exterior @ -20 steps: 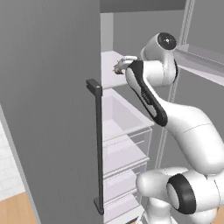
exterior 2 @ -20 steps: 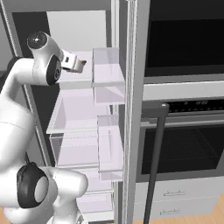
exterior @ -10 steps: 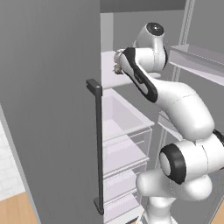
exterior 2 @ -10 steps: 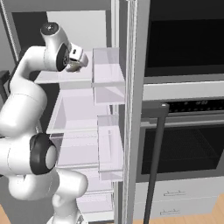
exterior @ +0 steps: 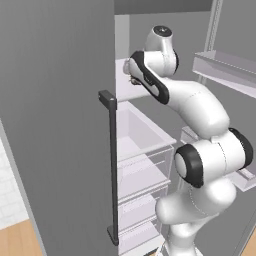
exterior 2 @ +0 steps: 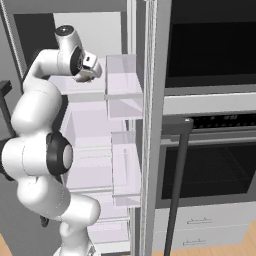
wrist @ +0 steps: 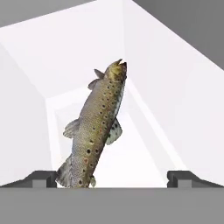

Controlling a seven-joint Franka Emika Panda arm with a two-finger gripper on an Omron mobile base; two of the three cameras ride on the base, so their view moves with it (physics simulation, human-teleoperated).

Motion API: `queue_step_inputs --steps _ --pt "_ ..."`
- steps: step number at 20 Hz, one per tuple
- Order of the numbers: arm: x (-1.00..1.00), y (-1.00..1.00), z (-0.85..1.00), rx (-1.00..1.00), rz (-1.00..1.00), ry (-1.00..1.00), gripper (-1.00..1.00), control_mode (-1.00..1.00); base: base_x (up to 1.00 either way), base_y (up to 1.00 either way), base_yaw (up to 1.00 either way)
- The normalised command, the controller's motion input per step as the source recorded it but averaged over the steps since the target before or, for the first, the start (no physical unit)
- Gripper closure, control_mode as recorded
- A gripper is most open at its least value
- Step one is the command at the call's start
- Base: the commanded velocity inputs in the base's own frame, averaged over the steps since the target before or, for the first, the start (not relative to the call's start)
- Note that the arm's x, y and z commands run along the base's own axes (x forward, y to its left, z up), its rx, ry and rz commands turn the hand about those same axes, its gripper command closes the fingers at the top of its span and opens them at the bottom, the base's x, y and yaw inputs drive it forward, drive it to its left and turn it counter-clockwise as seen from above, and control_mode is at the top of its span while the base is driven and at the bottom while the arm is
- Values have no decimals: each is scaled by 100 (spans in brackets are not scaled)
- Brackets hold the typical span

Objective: Place one sweet potato and one fish in each tupperware on the nearby counter, to pack two identical lunches.

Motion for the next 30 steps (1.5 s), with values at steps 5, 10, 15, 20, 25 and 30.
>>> queue_step_inputs --steps 5,10,15,20,25,30 --pt "41 2 -10 0 0 5 -100 -100 0 0 0" --pt "17 14 -6 0 0 0 -100 -100 0 0 0" --pt "2 8 -11 0 0 0 -100 -100 0 0 0" --pt "13 7 -20 0 0 0 -100 -100 0 0 0" --pt "2 0 -34 0 0 0 -100 -100 0 0 0" --pt "14 2 -46 0 0 0 100 -100 0 0 0"
